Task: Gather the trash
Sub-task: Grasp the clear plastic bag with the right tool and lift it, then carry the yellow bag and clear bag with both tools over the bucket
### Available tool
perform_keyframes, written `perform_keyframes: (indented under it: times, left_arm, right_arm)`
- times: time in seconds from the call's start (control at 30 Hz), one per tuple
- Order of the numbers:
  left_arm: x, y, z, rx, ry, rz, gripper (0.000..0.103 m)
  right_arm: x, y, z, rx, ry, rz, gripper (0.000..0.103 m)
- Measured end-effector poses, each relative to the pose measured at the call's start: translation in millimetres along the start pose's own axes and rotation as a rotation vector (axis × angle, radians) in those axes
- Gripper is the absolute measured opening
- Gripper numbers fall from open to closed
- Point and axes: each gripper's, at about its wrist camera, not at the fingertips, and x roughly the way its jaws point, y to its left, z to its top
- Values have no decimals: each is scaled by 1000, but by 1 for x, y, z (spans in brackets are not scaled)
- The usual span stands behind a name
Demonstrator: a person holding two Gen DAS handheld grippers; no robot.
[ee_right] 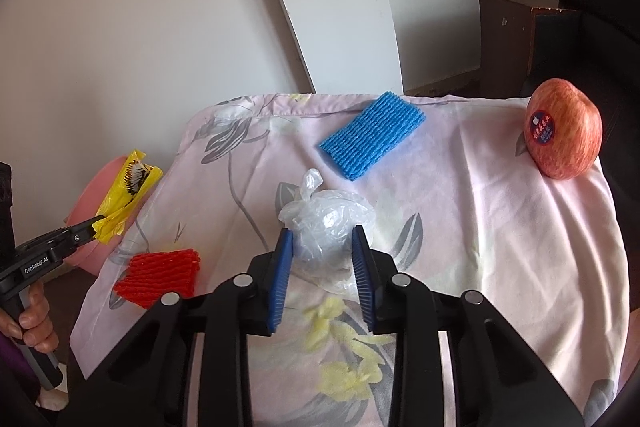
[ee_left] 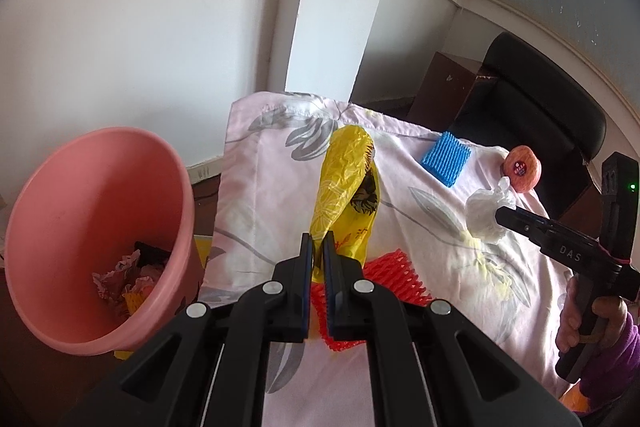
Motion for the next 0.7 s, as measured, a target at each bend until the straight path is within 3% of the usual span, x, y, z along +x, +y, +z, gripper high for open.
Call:
perform_keyframes:
  times: [0.4,0.7]
  left_arm:
    - [-35,18,-2,-62,-101,105,4]
    - [-69,59,-9,-149,-161,224,4]
  right_arm:
    - [-20,60,16,-114,-41,101,31]
    - [-5,128,31,-187,-22,261,31]
